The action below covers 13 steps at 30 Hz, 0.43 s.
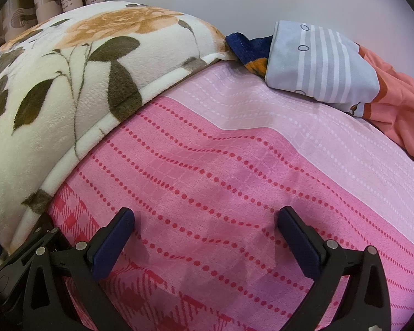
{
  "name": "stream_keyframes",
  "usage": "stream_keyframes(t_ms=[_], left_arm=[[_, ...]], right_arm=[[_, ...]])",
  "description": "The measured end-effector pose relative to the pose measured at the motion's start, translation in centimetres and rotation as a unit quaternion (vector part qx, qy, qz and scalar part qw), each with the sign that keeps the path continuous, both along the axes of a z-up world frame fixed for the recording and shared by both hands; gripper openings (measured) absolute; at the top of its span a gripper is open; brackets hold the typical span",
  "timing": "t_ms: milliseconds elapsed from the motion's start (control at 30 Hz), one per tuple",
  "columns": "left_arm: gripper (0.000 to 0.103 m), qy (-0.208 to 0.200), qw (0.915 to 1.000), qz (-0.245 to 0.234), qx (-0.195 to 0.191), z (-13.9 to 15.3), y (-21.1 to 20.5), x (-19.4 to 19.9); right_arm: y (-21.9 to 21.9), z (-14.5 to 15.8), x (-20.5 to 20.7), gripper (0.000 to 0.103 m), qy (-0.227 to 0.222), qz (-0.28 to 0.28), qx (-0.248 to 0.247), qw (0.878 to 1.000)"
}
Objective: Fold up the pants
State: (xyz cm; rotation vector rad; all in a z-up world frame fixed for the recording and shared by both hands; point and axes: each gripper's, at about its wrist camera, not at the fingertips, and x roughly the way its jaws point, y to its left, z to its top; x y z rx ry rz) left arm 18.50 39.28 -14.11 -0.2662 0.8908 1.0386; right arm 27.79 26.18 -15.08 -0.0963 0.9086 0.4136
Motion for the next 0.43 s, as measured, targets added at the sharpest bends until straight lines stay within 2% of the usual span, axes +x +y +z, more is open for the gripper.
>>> stream_keyframes(t_ms=[433], left_arm=[[0.103, 0.010, 0.9999, 0.002, 0.009, 0.15, -0.26, 0.64]], right_arm=[[-0.17, -0.06, 0.23, 0.103, -0.001, -0.003, -0.007, 1.000]])
